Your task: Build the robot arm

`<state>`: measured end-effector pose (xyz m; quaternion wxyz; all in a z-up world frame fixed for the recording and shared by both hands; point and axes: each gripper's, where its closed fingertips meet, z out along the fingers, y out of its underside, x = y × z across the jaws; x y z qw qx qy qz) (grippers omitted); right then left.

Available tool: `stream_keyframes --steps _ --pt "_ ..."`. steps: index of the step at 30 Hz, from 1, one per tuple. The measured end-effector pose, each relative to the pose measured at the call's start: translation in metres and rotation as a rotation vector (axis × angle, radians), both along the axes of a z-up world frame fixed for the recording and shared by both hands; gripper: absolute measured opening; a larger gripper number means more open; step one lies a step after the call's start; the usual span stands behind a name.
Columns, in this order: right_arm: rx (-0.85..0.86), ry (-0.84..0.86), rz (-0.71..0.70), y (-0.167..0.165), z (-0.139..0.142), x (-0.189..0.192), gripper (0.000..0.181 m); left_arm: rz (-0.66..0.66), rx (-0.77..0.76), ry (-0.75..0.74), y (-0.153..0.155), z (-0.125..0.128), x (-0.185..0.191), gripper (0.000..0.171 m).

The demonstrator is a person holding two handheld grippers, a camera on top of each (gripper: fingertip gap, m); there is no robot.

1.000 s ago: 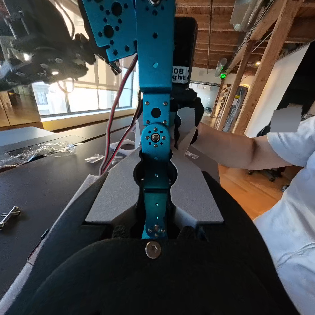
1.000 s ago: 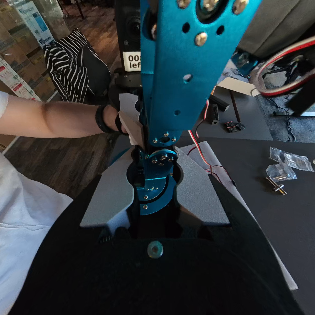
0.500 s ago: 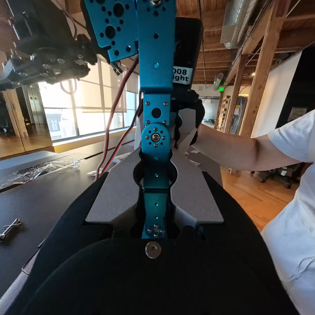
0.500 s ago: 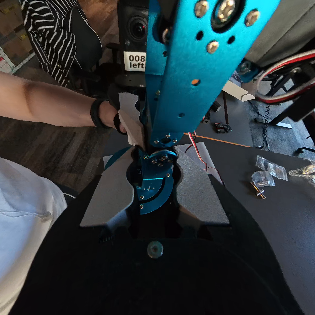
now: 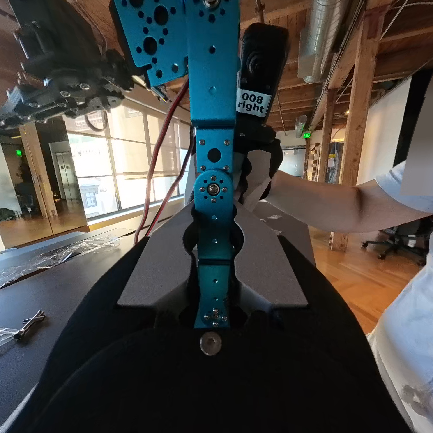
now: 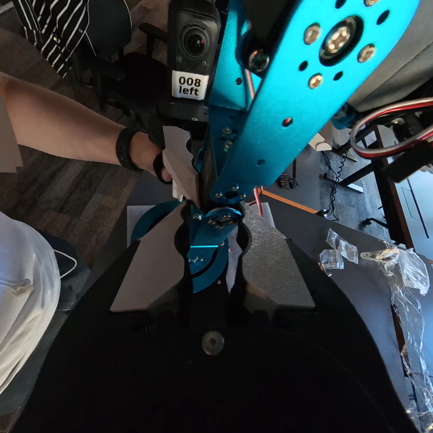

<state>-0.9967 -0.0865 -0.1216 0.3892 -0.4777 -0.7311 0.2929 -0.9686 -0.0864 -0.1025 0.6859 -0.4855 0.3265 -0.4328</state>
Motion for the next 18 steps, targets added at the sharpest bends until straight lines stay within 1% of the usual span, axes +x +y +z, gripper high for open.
stream_keyframes --steps 10,14,18 --pt "0.087 -0.026 0.023 -0.0013 0.0006 -0.0025 0.034 0.060 0.020 -0.008 -0.0020 -0.0008 -0.0035 0.019" --pt "0.089 -0.054 0.054 -0.0008 0.0001 -0.0067 0.035 0.110 0.023 -0.040 -0.0007 -0.0005 -0.0084 0.019" --pt "0.115 -0.054 0.092 -0.0009 0.0003 -0.0064 0.034 0.138 0.035 -0.028 -0.0004 -0.0006 -0.0085 0.019"
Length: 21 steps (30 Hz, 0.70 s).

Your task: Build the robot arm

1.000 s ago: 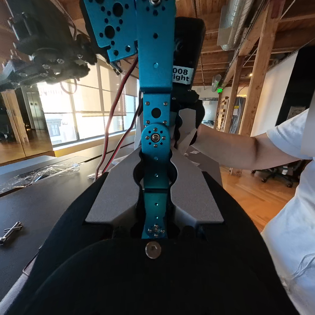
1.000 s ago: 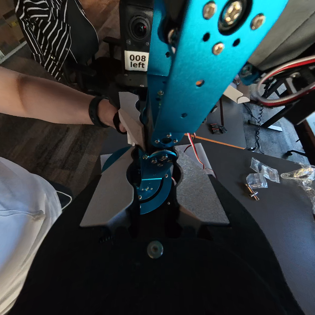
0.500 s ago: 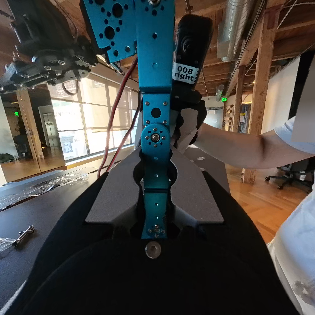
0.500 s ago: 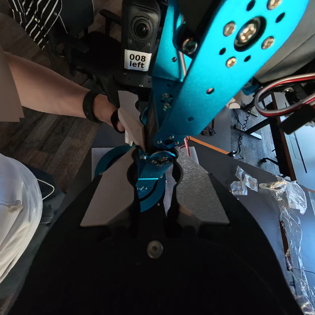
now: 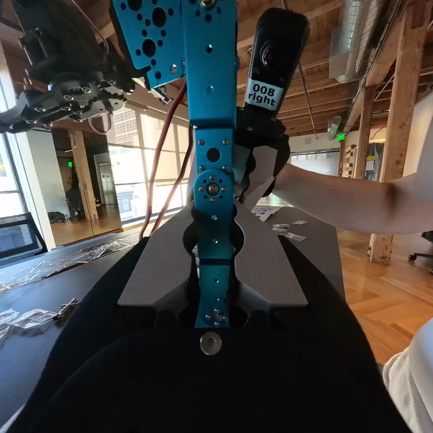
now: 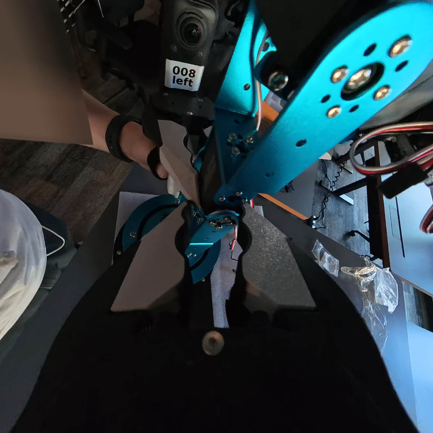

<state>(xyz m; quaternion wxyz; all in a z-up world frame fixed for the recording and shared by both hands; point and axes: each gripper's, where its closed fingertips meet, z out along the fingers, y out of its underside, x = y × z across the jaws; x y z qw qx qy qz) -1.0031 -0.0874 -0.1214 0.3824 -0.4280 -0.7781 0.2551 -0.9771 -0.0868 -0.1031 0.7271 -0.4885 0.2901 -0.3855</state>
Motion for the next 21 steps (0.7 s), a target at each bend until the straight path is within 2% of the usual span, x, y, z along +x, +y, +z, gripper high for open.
stream_keyframes --steps 10,16,21 --pt "-0.003 -0.052 0.069 -0.0005 -0.0012 -0.0066 0.034 0.080 0.008 -0.030 0.0004 -0.0002 -0.0069 0.019" --pt "0.017 -0.034 0.025 -0.0016 -0.0011 -0.0037 0.034 0.014 0.011 -0.018 -0.0016 -0.0006 -0.0040 0.019" --pt "0.017 -0.006 0.032 0.0000 0.0003 -0.0001 0.033 0.030 0.020 -0.001 0.0002 -0.0002 0.0002 0.019"
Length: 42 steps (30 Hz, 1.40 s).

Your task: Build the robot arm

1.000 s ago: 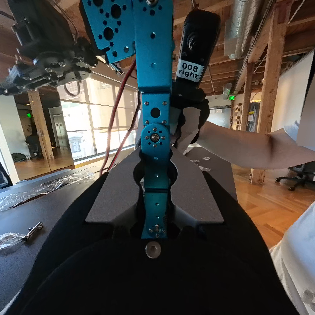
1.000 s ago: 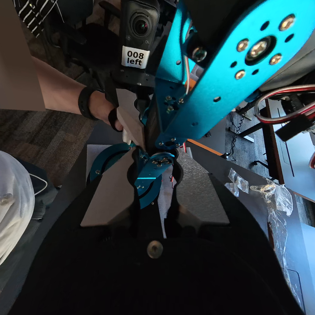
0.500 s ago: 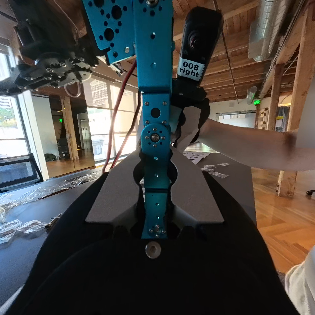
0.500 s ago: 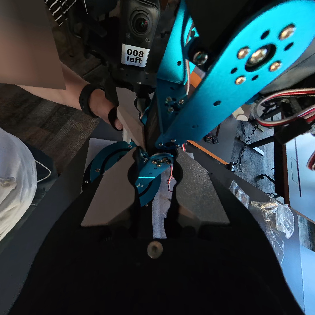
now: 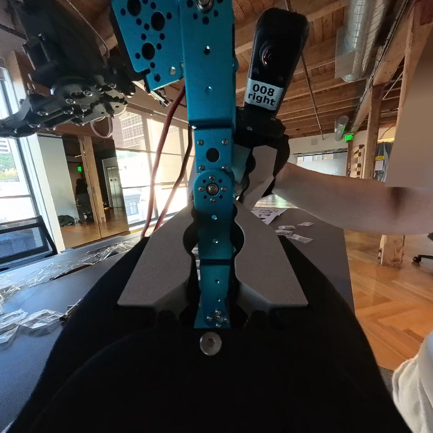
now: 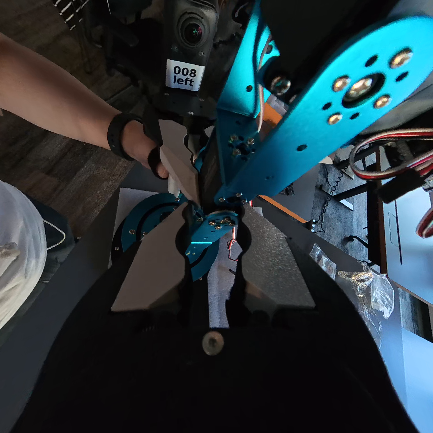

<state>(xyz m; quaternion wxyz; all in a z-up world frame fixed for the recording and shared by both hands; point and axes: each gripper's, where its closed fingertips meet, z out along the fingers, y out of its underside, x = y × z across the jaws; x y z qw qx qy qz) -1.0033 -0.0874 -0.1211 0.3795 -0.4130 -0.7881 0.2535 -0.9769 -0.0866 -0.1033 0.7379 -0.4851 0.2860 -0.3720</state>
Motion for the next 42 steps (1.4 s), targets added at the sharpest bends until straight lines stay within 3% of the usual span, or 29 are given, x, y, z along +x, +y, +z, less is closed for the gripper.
stream_keyframes --steps 8,14,32,38,42 --pt "0.019 -0.037 0.021 0.001 0.000 -0.009 0.035 0.062 0.006 -0.046 0.002 0.000 -0.010 0.019" --pt "0.033 0.016 0.007 0.000 -0.002 0.003 0.035 0.063 0.023 0.025 0.000 -0.002 0.002 0.019" --pt "-0.058 0.129 -0.110 0.010 -0.002 0.012 0.044 -0.086 -0.099 0.061 0.009 -0.007 0.013 0.019" --pt "-0.188 0.291 -0.121 0.005 0.014 0.017 0.053 -0.121 -0.161 0.061 0.007 -0.002 0.010 0.023" --pt "-0.298 0.436 -0.203 0.013 0.020 0.057 0.054 -0.098 -0.191 0.115 0.007 -0.004 0.009 0.024"
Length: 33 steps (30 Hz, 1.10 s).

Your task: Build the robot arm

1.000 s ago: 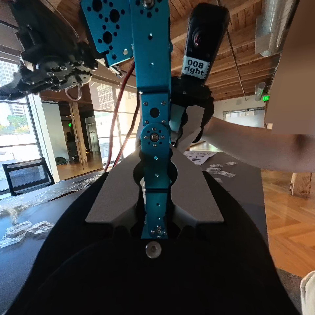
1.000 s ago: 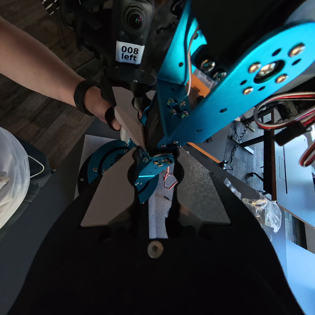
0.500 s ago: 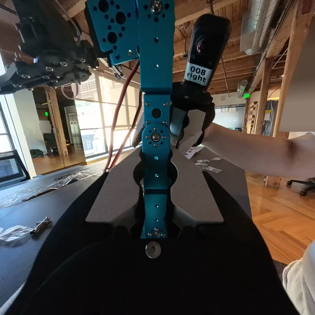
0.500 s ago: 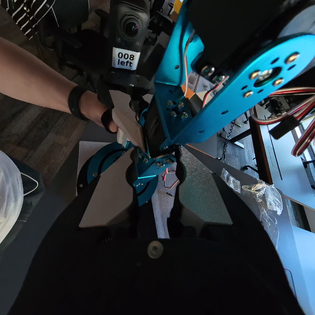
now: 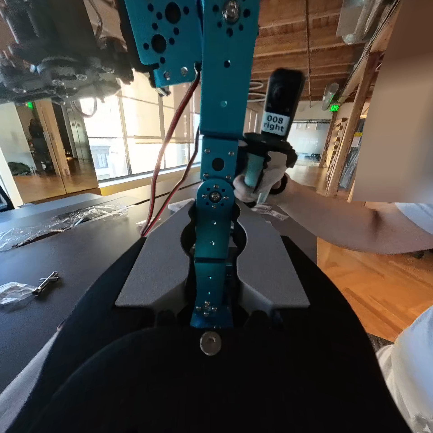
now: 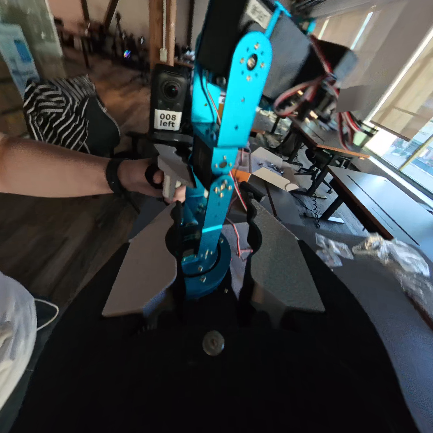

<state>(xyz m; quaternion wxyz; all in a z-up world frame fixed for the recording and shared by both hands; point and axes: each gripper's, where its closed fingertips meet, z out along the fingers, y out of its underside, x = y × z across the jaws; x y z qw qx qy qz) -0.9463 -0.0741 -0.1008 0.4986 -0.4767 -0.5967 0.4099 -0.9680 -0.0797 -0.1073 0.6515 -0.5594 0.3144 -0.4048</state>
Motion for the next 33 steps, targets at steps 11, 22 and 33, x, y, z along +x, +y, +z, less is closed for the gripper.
stream_keyframes --steps 11,22,33 --pt "-0.326 -0.043 -0.133 -0.013 -0.097 0.198 0.039 0.296 -0.088 -0.081 -0.006 0.015 -0.038 0.042" --pt "-0.347 0.048 -0.092 -0.009 -0.086 0.255 0.000 0.696 -0.052 -0.066 -0.093 0.007 -0.027 0.019" --pt "0.091 0.008 -0.397 -0.008 -0.110 0.253 0.000 0.660 -0.087 -0.155 -0.222 -0.103 0.029 0.000"
